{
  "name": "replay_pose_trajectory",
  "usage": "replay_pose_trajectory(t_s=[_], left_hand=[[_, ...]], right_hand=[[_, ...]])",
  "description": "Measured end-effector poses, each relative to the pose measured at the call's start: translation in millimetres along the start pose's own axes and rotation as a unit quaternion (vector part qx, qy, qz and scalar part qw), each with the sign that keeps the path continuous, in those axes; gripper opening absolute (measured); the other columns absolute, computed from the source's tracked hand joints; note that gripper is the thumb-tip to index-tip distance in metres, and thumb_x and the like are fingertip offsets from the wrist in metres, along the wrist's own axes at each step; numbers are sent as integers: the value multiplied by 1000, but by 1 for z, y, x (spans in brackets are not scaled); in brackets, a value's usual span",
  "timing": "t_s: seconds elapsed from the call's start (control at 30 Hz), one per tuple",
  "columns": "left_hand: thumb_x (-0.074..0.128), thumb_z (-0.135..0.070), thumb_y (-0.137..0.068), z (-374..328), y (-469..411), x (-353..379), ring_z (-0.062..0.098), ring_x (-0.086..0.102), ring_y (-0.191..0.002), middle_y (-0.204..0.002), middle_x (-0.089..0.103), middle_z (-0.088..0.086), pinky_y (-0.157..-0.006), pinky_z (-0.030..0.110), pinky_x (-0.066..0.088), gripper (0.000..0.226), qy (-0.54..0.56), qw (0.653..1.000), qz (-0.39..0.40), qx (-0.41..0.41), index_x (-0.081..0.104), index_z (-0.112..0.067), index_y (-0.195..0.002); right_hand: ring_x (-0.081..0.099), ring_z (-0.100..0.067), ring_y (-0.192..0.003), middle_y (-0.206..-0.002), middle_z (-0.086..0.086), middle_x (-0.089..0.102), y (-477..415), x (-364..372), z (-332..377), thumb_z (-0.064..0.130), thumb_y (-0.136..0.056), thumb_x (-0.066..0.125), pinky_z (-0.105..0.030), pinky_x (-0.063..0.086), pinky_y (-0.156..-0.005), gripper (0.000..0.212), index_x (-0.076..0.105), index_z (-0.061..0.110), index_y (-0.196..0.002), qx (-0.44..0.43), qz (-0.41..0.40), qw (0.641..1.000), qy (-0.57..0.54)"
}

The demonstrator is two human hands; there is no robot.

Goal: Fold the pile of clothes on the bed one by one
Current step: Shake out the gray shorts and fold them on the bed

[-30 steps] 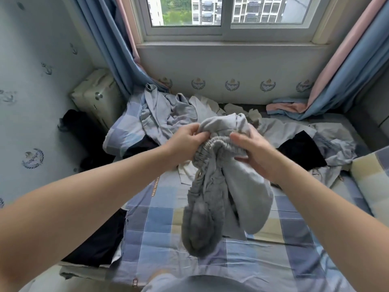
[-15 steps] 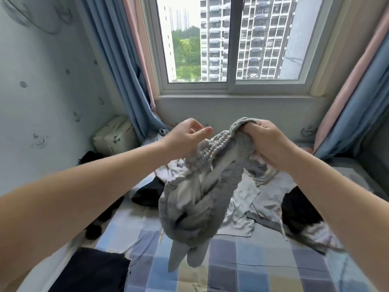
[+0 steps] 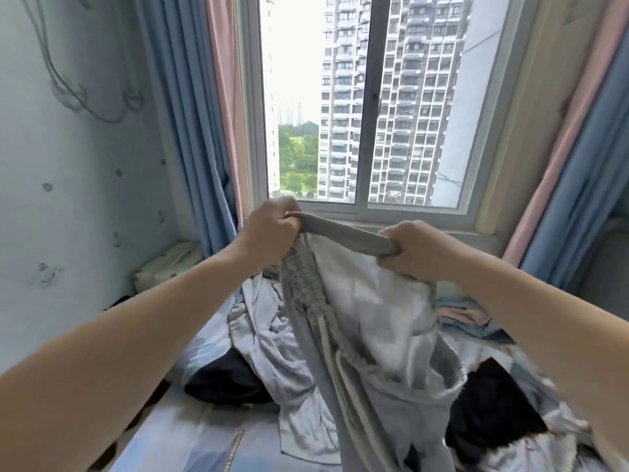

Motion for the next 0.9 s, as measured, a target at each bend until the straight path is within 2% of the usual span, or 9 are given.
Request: replay_pose_trajectory(t_s=[0.1,0.2,0.27,0.33,0.4,0.5,0.63,0.73,0.9], left_hand=[[43,-3,-92,0,-10,-30,12,54,-67,-72,58,2,-52,23,37,23,-71,997,-28,-14,61,-14,-82],[47,-7,-88,10,-13,-44,17,59,-76,-82,63,2,-59,28,41,19,-206,977,-5,-47,61,-18,-85],[58,-14,-90,11,-8,-33,15,61,-91,-105,64,-2,-71,31,50,21,-256,960,100,-55,62,-23,-109],[76,-36,-87,2,1,-5,12,60,-110,-127,59,-9,-91,36,54,50,-164,959,228,-39,53,-34,-132],[81,-34,-84,-16,13,27,10,68,-100,-116,68,-8,-83,33,57,45,-19,959,282,-18,59,-30,-124],[66,-10,-95,-27,5,46,6,56,-57,-71,61,-6,-56,27,48,17,-59,978,189,59,60,-21,-83],[55,-6,-97,-5,-17,11,12,63,-70,-84,66,0,-50,19,47,19,-200,975,98,23,64,-20,-88],[49,-4,-97,24,-23,-10,22,69,-77,-88,69,6,-67,39,62,24,-222,966,109,-76,69,-14,-88],[44,3,-90,82,-17,-34,36,72,-70,-91,69,21,-57,43,63,30,-214,946,110,-217,73,-4,-86]], right_hand=[[56,-13,-61,-64,4,62,11,3,-48,13,-88,67,-29,43,-57,24,57,21,-68,50,-2,999,-6],[61,-18,-72,-72,0,68,14,-11,-62,9,-89,73,-23,48,-62,11,71,15,-80,92,-21,983,-157],[68,-21,-78,-84,-7,75,15,-22,-41,6,-91,70,-27,57,-73,8,76,11,-92,81,-32,959,-270],[70,-26,-85,-93,-14,75,10,-33,-9,2,-92,64,-38,60,-80,16,77,10,-92,49,-34,947,-315],[71,-31,-86,-94,-16,75,-1,-43,19,1,-92,62,-43,60,-82,19,78,11,-93,19,-38,955,-292],[69,-26,-80,-91,-12,75,-20,-57,33,7,-91,63,-37,58,-75,17,78,14,-92,-20,-55,993,-100],[55,-16,-64,-75,-2,64,-26,-65,-15,17,-96,63,-28,47,-61,21,68,13,-76,14,-33,993,116],[63,-25,-71,-72,1,61,-19,-64,-69,13,-94,61,-33,49,-60,24,64,17,-71,63,-55,989,121],[62,-26,-82,-83,-2,67,5,-62,-126,11,-90,61,-36,51,-72,16,70,19,-80,169,-90,977,96]])
Point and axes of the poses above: each hand's wrist, its own y-axis away from the middle knuckle, its own x-axis out of the palm, z = x × y, the point moved 3 cm from there along -y, towards the middle knuckle
